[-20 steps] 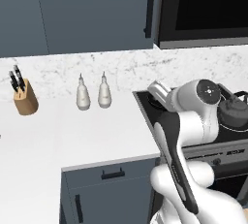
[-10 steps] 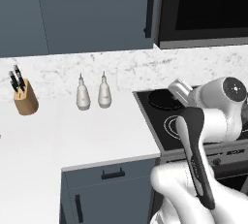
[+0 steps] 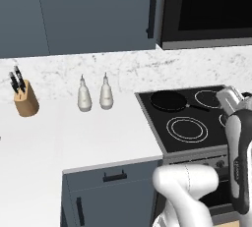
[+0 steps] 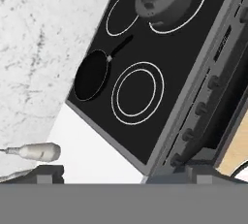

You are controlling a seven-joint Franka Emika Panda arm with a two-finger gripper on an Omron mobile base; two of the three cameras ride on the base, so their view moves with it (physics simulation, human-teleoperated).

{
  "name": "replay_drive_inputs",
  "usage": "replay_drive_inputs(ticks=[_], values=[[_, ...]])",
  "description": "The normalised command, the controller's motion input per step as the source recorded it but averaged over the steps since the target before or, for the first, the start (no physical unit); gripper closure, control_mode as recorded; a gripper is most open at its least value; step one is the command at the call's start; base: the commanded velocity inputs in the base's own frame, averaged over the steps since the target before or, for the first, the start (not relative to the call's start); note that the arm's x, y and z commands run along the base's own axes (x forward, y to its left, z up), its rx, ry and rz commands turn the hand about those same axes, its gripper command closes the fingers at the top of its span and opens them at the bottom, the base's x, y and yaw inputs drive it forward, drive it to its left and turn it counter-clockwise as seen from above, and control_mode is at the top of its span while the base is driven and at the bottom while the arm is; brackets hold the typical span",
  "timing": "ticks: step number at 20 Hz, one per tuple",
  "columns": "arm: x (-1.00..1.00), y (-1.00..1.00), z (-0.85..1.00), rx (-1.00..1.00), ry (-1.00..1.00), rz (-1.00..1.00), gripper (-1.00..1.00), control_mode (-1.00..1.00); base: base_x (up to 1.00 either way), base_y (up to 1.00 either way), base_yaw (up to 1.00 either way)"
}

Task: Pick the kettle from the counter and place it on a stove burner. Then turn the burner on.

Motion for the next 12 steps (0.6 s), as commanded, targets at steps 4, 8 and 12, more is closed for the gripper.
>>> replay_drive_inputs(ticks=[4,8,12], values=[[-0.60,-1.00,-0.86,0.18,-0.02,-0.37,-1.00,-1.00,0.00,0.00,0.00],[-0.45,-1.00,-1.00,0.30,-0.04,-0.46,-1.00,-1.00,0.00,0.00,0.00],[-0.67,-0.99,-1.00,0.66,-0.09,-0.35,-1.00,-1.00,0.00,0.00,0.00]])
